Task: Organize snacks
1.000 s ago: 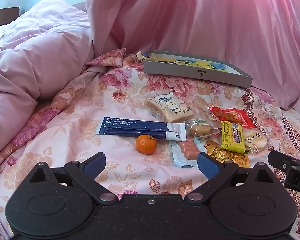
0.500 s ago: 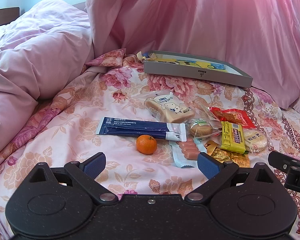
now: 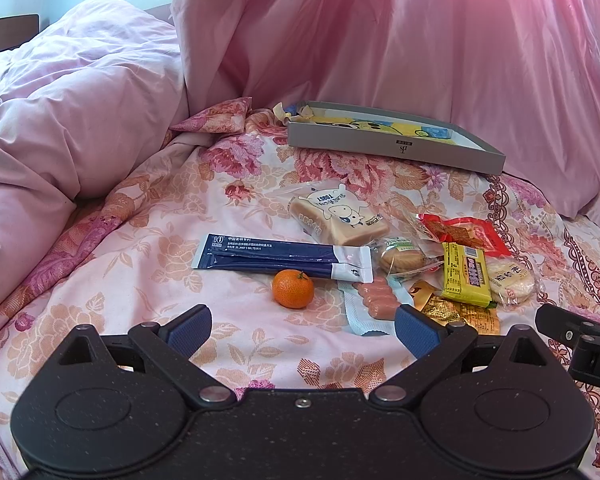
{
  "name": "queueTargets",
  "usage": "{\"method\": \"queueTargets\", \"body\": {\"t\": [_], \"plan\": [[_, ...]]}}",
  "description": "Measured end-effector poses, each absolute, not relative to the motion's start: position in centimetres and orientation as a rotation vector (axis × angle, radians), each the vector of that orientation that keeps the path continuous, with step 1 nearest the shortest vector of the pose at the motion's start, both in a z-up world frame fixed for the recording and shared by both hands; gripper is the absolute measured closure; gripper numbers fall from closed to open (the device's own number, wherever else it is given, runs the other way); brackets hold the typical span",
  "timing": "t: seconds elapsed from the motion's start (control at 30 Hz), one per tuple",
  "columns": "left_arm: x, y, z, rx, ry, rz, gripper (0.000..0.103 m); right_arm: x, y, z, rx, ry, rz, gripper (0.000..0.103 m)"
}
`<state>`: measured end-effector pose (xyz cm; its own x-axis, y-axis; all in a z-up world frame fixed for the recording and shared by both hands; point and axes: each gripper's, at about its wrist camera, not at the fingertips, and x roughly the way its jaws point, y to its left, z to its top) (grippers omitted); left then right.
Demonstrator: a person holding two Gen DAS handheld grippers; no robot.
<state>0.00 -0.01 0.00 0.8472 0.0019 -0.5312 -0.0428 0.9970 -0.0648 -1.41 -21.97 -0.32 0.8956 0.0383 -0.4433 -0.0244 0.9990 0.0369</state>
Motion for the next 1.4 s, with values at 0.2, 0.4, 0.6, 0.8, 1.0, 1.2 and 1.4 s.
{"method": "queueTargets", "body": {"t": [0.2, 0.4, 0.6, 0.8, 1.0, 1.2, 1.4], "plan": [[0.0, 0.0, 0.0, -0.075, 0.560, 0.024, 0.005, -1.4, -22.1, -0.3, 0.031, 0.461, 0.032, 0.000], [0.0, 0.0, 0.0, -0.075, 0.560, 0.023, 0.005, -1.4, -22.1, -0.3, 0.032, 0.460, 0.032, 0.000], [0.0, 0.0, 0.0, -0.075, 0.560, 0.023, 0.005, -1.5, -22.0, -0.3, 0.032, 0.461, 0.032, 0.000], [0.0, 0.0, 0.0, -0.075, 0.561, 0.024, 0.005, -1.5, -22.1, -0.1, 0.032, 0.466, 0.036, 0.000], [0.4, 0.0, 0.1, -0.069, 0.592, 0.044, 0.005, -1.2, -22.1, -0.5, 0.025, 0.498, 0.060, 0.000], [2.0, 0.3, 0.5, -0.083, 0.622, 0.039, 0.005, -0.4, -22.5, -0.8, -0.006, 0.525, 0.114, 0.000], [4.7, 0.0, 0.6, -0.024, 0.643, -0.025, 0.005, 0.9, -22.8, -1.1, -0.061, 0.538, 0.135, 0.000]]}}
